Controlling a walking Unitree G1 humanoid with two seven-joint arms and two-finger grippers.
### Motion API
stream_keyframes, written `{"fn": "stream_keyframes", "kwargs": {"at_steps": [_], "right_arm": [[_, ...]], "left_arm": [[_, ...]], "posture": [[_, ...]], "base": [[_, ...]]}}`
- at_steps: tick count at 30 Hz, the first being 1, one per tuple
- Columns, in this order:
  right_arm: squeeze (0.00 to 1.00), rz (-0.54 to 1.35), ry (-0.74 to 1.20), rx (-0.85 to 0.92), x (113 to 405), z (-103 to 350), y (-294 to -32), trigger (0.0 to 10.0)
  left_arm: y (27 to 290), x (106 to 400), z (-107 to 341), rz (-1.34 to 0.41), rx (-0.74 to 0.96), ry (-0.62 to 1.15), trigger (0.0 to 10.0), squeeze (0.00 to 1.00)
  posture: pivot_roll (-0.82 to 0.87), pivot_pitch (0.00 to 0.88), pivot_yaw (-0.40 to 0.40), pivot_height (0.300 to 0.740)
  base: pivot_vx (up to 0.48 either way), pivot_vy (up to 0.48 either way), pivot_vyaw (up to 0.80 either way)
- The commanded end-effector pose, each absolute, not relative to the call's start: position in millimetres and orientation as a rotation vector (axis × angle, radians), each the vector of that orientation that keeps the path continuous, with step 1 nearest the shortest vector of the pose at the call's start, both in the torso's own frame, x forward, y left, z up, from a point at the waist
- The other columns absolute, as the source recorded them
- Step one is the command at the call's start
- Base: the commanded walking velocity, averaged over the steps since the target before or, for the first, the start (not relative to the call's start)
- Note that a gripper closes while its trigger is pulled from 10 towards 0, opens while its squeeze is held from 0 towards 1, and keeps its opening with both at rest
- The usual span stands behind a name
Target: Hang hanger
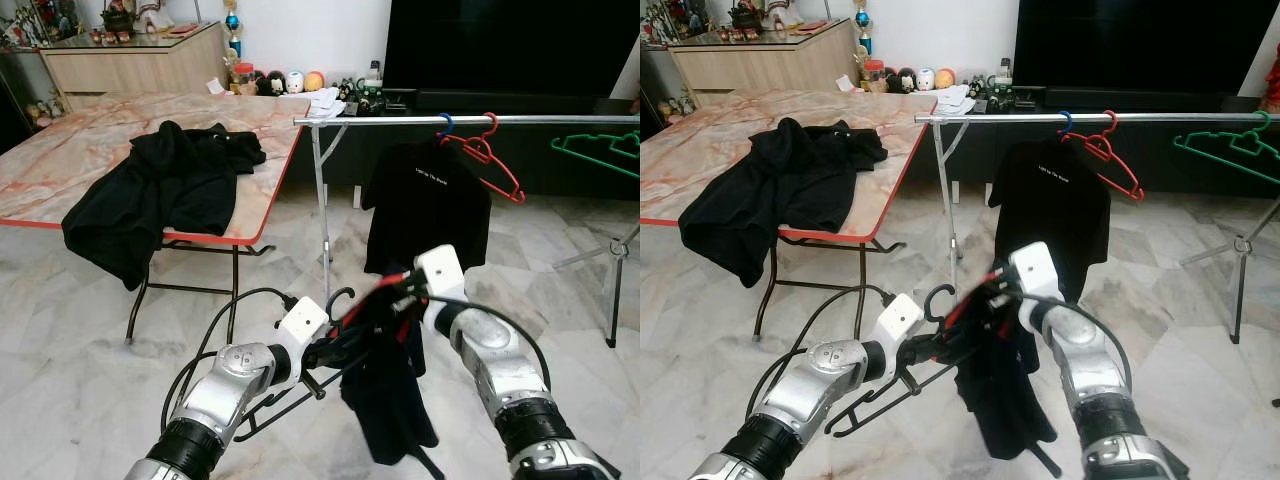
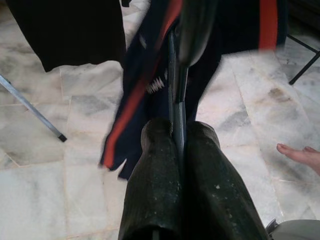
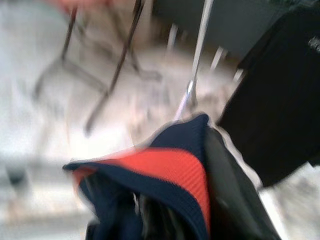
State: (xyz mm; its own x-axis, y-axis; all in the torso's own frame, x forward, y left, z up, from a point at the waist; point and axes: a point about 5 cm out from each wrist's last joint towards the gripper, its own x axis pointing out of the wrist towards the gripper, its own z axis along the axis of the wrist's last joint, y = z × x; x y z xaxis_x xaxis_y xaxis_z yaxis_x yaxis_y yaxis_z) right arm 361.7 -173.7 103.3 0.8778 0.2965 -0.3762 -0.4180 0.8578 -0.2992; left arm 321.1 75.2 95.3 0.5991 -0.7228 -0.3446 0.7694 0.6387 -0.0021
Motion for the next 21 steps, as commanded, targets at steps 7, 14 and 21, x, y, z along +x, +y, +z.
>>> {"fn": "stream_keyframes", "kwargs": {"at_steps": [7,14,21], "right_arm": [[0.00,0.543,0.156,-0.372,361,124,-153,10.0],[0.00,0.671,-0.059,-0.305,360,162,-143,10.0],[0.00,0.584,0.101,-0.450,363,136,-162,10.0]], "left_arm": [[78,322,105,-0.870,0.126,0.288,10.0,0.00],[75,317,101,-0.903,0.119,0.303,10.0,0.00],[70,317,105,-0.912,0.078,0.281,10.0,0.00]], "posture": [[-0.01,0.000,0.044,0.740],[-0.01,0.001,0.044,0.740],[-0.01,0.001,0.043,0.740]], "base": [[0.000,0.000,0.00],[0.000,0.000,0.00],[0.000,0.000,0.00]]}}
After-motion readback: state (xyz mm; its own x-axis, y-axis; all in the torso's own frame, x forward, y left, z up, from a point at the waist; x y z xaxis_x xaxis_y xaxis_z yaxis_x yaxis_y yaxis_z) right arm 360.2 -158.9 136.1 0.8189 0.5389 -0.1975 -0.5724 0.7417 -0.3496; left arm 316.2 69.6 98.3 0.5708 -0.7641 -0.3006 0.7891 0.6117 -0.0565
